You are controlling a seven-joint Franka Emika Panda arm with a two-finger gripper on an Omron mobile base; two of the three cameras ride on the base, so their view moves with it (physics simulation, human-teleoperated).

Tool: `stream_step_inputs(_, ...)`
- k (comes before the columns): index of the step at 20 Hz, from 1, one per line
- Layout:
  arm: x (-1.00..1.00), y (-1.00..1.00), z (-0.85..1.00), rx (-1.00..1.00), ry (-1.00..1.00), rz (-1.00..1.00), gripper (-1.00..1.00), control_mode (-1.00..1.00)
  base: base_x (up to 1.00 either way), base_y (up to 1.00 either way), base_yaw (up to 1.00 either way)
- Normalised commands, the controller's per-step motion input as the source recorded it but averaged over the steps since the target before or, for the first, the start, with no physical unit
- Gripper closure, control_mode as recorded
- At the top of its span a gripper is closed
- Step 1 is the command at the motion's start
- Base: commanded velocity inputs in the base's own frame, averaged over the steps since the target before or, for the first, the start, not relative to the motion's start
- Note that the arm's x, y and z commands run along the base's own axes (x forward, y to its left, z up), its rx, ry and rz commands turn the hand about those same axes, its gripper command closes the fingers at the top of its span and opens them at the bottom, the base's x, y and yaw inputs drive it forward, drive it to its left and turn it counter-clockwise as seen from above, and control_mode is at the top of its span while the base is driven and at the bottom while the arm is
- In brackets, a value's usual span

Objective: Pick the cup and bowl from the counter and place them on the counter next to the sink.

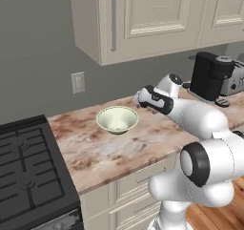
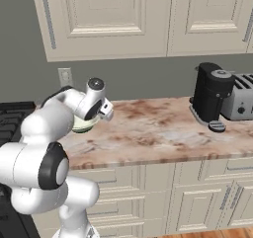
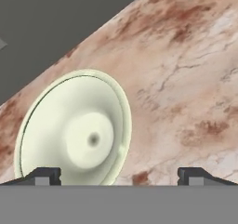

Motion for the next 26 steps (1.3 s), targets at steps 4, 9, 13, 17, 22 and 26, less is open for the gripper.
stream_step_inputs(4,0.13,0.01,-0.39,0.04,0.0,0.0,-1.0,-1.0,0.0,0.0,0.0)
stream_step_inputs(9,0.0,0.02,-0.31,0.03,0.0,0.0,-1.0,-1.0,0.0,0.0,0.0)
stream_step_inputs(13,0.0,0.04,-0.24,0.02,0.01,0.0,-1.0,-1.0,0.0,0.0,0.0)
stream_step_inputs(17,0.0,0.1,-0.23,0.03,0.02,0.0,-1.0,-1.0,0.0,0.0,0.0)
stream_step_inputs(22,0.0,0.14,-0.08,0.03,0.03,0.0,-1.0,-1.0,0.0,0.0,0.0)
stream_step_inputs(26,0.0,0.28,0.0,0.03,0.04,0.0,-1.0,-1.0,0.0,0.0,0.0)
